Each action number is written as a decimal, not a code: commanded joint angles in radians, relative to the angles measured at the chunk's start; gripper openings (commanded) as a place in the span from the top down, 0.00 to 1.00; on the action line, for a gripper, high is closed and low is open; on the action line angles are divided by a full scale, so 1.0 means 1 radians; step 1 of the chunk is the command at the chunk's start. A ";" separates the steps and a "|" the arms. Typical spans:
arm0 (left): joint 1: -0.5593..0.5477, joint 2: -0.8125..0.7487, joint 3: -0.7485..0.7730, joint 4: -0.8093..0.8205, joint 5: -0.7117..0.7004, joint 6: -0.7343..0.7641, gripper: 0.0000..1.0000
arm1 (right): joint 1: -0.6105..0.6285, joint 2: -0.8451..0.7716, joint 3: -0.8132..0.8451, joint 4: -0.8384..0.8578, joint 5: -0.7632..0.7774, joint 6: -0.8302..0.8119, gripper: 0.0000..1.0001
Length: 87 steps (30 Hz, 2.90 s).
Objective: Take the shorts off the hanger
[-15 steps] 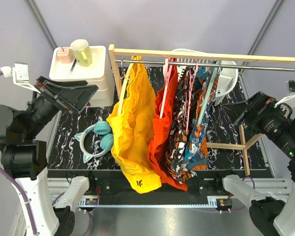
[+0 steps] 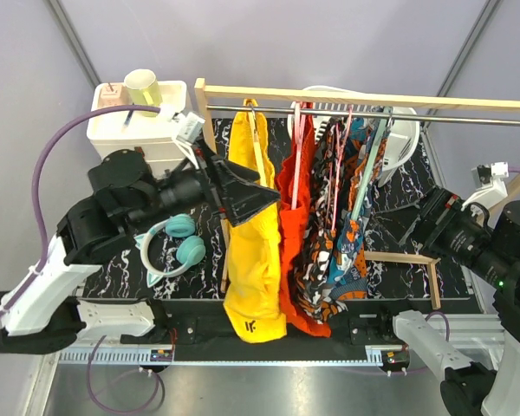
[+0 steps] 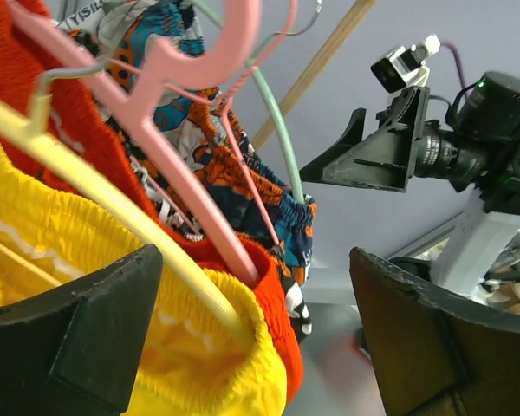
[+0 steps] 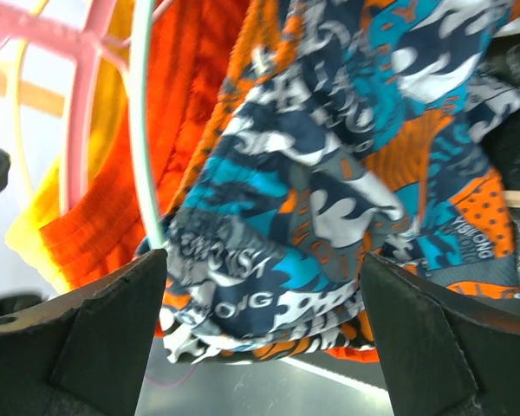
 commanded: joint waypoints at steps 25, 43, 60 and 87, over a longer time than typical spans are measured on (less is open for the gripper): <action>-0.396 0.531 0.633 -0.090 -0.350 0.254 0.13 | -0.005 -0.068 -0.133 0.129 -0.042 0.123 0.00; -0.459 0.675 0.729 -0.180 -0.718 0.205 0.30 | -0.005 -0.074 -0.060 0.069 0.058 0.088 0.00; -0.459 0.798 0.778 -0.171 -0.912 0.302 0.32 | -0.005 -0.016 0.086 0.009 0.162 0.019 0.00; -0.459 0.832 0.756 0.028 -0.935 0.561 1.00 | -0.004 0.021 0.149 -0.012 0.250 -0.037 0.00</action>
